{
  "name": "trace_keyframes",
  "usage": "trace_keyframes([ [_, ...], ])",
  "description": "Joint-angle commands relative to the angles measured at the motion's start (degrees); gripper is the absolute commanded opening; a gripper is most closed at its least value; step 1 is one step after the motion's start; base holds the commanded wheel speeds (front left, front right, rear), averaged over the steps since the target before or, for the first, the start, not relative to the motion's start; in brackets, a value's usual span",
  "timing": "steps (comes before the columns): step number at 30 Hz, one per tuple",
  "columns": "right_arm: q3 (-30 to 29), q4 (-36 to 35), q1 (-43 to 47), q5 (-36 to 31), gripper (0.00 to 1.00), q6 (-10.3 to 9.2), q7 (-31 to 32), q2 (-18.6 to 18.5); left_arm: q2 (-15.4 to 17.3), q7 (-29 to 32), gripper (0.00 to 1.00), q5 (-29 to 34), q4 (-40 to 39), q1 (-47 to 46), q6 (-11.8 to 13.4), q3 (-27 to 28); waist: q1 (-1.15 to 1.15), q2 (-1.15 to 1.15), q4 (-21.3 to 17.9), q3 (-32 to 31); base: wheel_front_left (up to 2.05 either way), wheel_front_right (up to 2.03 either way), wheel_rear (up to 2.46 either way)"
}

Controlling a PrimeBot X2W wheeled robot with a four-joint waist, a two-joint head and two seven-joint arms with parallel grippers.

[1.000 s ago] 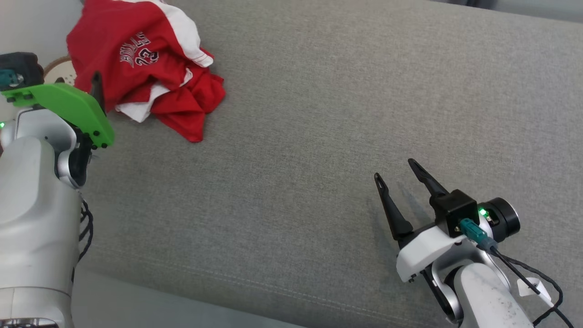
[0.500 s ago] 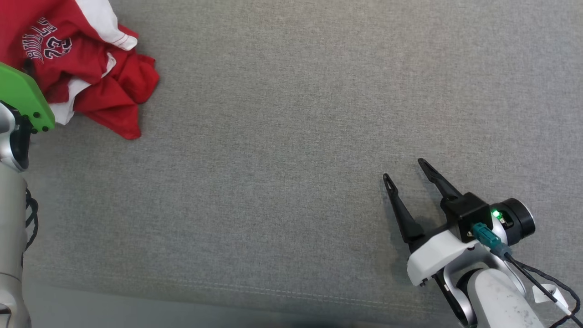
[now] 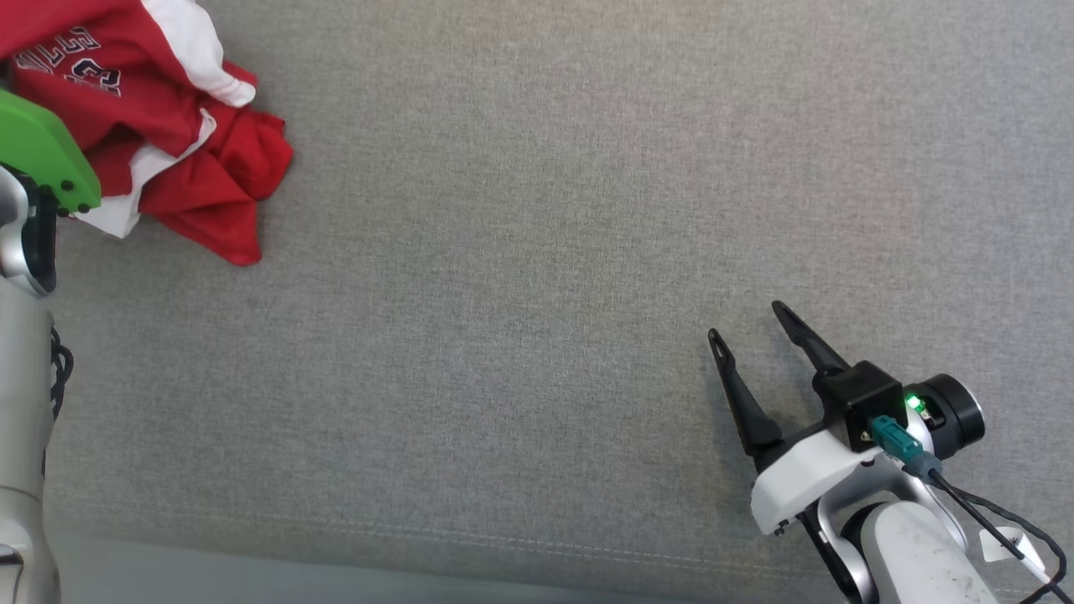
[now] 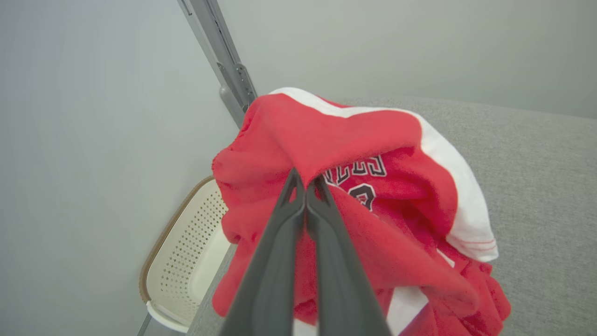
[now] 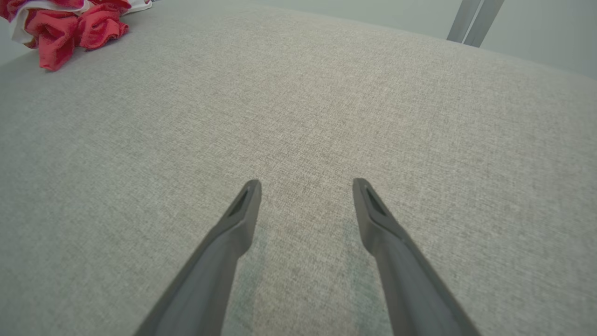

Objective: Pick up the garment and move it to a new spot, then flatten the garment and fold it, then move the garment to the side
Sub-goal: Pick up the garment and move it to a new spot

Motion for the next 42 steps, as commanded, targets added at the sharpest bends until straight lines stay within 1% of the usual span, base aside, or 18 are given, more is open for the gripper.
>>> trace_keyframes([
  [1, 0.37, 0.88, -0.56, 0.62, 1.0, -0.02, -0.67, 0.42, 0.03, -1.61, 0.0, 0.8, -1.14, -1.54, -0.59, -0.79, -0.01, 0.0, 0.01, -3.31, 0.0, 0.0, 0.0],
  [5, 0.38, 2.34, -0.56, 1.12, 1.0, -0.02, -1.35, 1.02, -1.2, -3.01, 0.0, 1.61, -2.85, -2.23, -1.4, -2.27, -0.01, 0.0, -0.42, -6.23, 0.0, 0.0, 0.0],
  [8, 0.81, 3.79, -0.39, 1.76, 1.0, -0.02, -1.96, 1.67, -1.98, -2.95, 0.0, 2.15, -4.73, -3.04, -2.42, -3.64, -0.01, 0.0, -1.74, -9.02, 0.0, 0.0, 0.0],
  [10, 0.93, 5.09, -0.16, 2.49, 1.0, -0.02, -2.73, 2.14, -3.55, -1.99, 0.0, 1.93, -7.02, -3.6, -3.46, -4.98, -0.01, 0.0, -3.64, -11.31, 0.0, 0.0, 0.0],
  [13, 0.53, 6.2, 0.31, 3.1, 1.0, -0.02, -3.41, 2.33, -4.95, -0.84, 0.0, 2.51, -9.79, -4.03, -4.43, -6.86, -0.01, 0.0, -5.75, -13.05, 0.0, 0.0, 0.0],
  [17, 0.15, 7.68, 0.77, 3.7, 1.0, -0.02, -4.49, 2.66, -7.42, 0.71, 0.0, 1.71, -14.01, -3.86, -5.64, -9.16, -0.01, 0.0, -9.15, -14.71, 0.0, 0.0, 0.0],
  [21, 0.65, 8.77, 1.24, 5.2, 1.0, -0.02, -5.41, 2.77, -10.4, 2.26, 0.0, 0.42, -18.42, -2.8, -6.7, -11.42, -0.01, 0.0, -13.01, -15.59, 0.0, 0.0, 0.0],
  [25, 0.59, 9.47, 0.74, 6.66, 1.0, -0.02, -6.32, 2.76, -13.42, 3.8, 0.0, -2.26, -23.02, -1.4, -7.42, -13.98, -0.01, 0.0, -16.93, -15.28, 0.0, 0.0, 0.0],
  [31, 0.74, 10.34, -0.7, 7.88, 1.0, -0.02, -7.59, 2.78, -15.56, 7.32, 0.0, -7.38, -28.78, 1.39, -7.81, -18.0, -0.01, 0.0, -22.62, -13.75, 0.0, 0.0, 0.0],
  [33, 0.82, 10.48, -1.15, 8.26, 1.0, -0.02, -8.01, 2.79, -14.56, 9.04, 0.0, -8.35, -29.58, 2.4, -7.85, -19.32, -0.01, 0.0, -24.08, -12.89, 0.0, 0.0, 0.0],
  [34, 0.96, 10.65, -1.32, 8.49, 1.0, -0.02, -8.27, 2.8, -13.15, 9.64, 0.0, -7.53, -29.5, 2.78, -7.83, -20.19, -0.01, 0.0, -24.8, -12.51, 0.0, 0.0, 0.0],
  [36, 1.45, 11.01, -1.48, 9.06, 1.0, -0.02, -8.77, 2.81, -10.4, 10.05, 0.0, -4.84, -28.73, 3.3, -7.83, -22.21, -0.01, 0.0, -26.18, -11.75, 0.0, 0.0, 0.0],
  [39, 1.94, 11.79, -1.91, 9.91, 1.0, -0.02, -9.38, 2.78, -7.16, 10.08, 0.0, -0.76, -26.01, 3.94, -7.52, -24.89, -0.01, 0.0, -27.83, -10.88, 0.0, 0.0, 0.0],
  [42, 2.49, 12.51, -2.03, 10.28, 1.0, -0.02, -9.9, 2.8, -5.41, 9.2, 0.0, 2.16, -22.82, 3.95, -6.92, -26.72, -0.01, 0.0, -28.79, -10.3, 0.0, 0.0, 0.0],
])
